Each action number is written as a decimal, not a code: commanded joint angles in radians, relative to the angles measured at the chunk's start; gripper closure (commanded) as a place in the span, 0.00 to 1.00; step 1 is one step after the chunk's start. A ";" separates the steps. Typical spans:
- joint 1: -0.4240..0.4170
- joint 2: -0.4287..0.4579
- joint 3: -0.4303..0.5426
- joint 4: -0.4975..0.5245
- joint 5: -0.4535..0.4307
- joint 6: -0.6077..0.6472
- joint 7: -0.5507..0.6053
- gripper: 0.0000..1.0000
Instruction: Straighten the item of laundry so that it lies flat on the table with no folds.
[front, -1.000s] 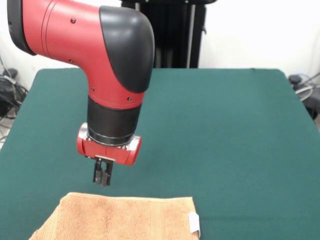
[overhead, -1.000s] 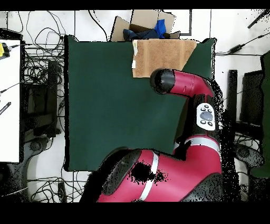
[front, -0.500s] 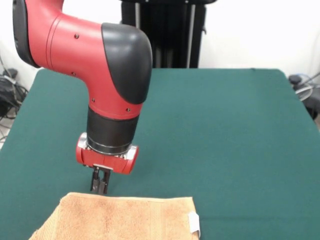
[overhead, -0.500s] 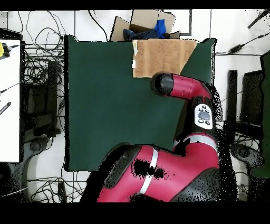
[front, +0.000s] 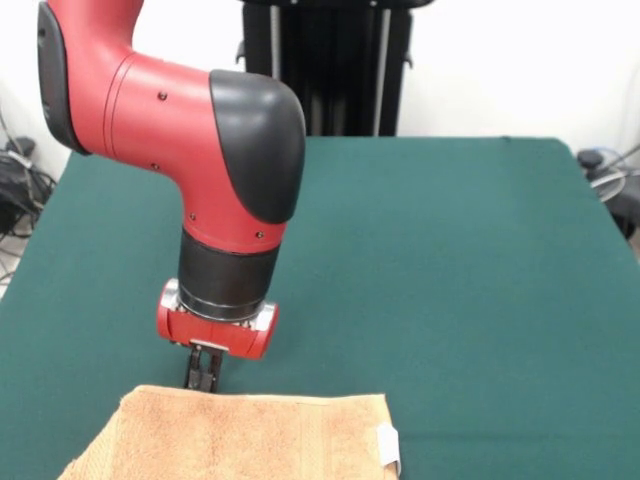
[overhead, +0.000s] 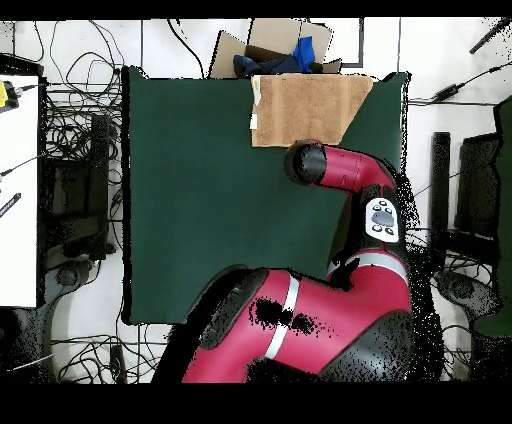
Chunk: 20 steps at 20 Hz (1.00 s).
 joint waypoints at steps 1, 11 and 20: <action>0.017 0.033 0.007 0.032 0.010 -0.041 0.181 1.00; 0.003 0.016 0.028 0.045 0.009 -0.039 0.161 1.00; 0.004 0.011 0.032 0.038 0.002 -0.012 0.135 1.00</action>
